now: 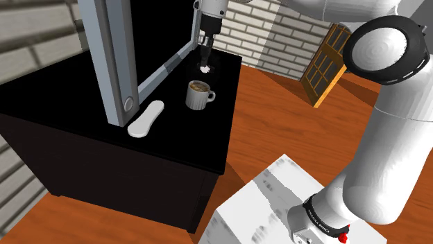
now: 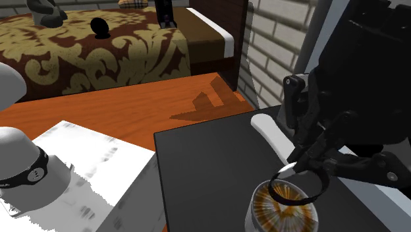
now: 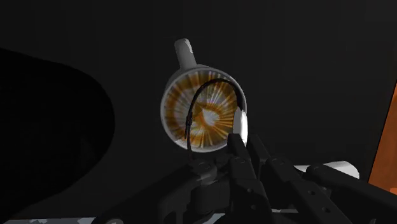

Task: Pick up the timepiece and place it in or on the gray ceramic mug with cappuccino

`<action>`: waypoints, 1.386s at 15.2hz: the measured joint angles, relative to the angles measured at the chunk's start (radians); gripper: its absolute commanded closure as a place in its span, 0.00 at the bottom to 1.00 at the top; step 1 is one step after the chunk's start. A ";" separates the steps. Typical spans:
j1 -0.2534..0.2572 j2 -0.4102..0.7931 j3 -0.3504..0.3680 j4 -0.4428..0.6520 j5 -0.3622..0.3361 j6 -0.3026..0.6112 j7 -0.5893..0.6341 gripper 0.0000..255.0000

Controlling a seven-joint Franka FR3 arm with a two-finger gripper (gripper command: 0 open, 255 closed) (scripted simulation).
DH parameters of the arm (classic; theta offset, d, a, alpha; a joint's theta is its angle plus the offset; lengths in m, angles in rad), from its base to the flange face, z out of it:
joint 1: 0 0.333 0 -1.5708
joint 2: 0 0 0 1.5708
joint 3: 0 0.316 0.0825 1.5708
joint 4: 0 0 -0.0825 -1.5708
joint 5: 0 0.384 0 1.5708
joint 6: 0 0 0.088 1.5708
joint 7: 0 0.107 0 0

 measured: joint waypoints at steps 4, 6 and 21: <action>-0.002 -0.007 -0.001 -0.065 0.001 0.058 -0.006 1.00; -0.001 -0.012 0.000 -0.100 0.001 0.087 -0.005 1.00; -0.002 -0.003 -0.001 -0.188 0.002 0.184 -0.013 0.00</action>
